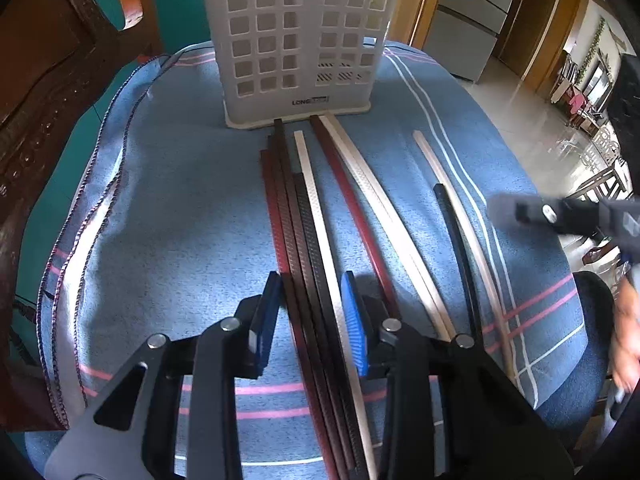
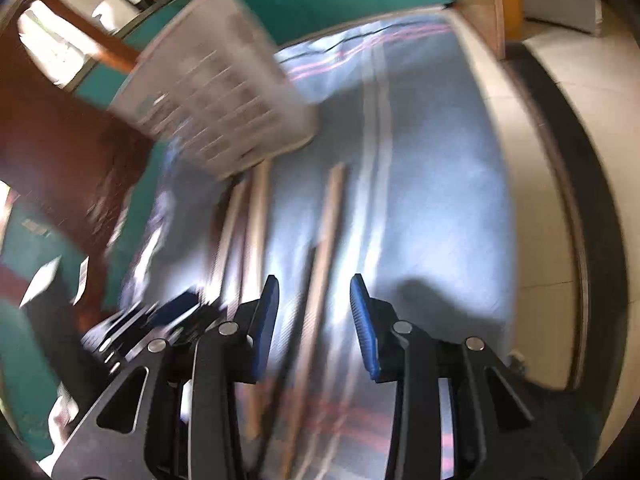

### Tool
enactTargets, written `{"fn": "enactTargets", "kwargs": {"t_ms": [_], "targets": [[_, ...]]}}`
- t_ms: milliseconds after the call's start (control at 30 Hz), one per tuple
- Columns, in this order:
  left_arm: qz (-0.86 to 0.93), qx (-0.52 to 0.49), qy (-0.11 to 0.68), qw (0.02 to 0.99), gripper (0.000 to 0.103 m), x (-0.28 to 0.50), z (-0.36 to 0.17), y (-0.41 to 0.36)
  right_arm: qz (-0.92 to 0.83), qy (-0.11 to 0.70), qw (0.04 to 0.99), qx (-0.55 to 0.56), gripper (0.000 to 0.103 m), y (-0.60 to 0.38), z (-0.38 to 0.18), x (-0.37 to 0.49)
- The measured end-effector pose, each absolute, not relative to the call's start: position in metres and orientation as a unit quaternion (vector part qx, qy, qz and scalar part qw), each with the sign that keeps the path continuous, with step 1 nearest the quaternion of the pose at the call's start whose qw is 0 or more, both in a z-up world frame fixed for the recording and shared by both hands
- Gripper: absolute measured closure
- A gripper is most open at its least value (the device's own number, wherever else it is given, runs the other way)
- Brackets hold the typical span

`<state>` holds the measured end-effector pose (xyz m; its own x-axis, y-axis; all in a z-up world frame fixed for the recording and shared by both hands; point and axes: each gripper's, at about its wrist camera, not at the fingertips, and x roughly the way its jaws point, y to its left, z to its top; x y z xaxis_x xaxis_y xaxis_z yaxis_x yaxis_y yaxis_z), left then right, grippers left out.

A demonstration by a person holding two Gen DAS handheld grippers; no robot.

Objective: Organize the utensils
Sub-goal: 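Lower both tools toward the chopsticks lying beside the white caddy, then close the right tool on a dark chopstick while the left tool grasps a dark brown chopstick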

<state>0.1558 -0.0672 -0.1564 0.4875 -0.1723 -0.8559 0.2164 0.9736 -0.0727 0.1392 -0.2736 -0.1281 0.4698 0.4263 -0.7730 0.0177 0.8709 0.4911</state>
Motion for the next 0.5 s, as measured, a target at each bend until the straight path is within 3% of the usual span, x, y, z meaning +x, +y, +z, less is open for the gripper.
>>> {"fn": "enactTargets", "kwargs": {"t_ms": [100, 267, 500], "targets": [[-0.108, 0.025, 0.490, 0.865, 0.071, 0.152, -0.155, -0.069, 0.136, 0.516, 0.821, 0.202, 0.077, -0.254, -0.128, 0.140], [-0.098, 0.015, 0.486, 0.868, 0.072, 0.147, -0.150, -0.057, 0.081, 0.555, 0.813, 0.155, 0.084, -0.234, -0.147, 0.152], [-0.096, -0.005, 0.479, 0.873, 0.072, 0.146, -0.144, -0.042, 0.048, 0.519, 0.843, 0.136, 0.095, -0.224, -0.148, 0.168]]}}
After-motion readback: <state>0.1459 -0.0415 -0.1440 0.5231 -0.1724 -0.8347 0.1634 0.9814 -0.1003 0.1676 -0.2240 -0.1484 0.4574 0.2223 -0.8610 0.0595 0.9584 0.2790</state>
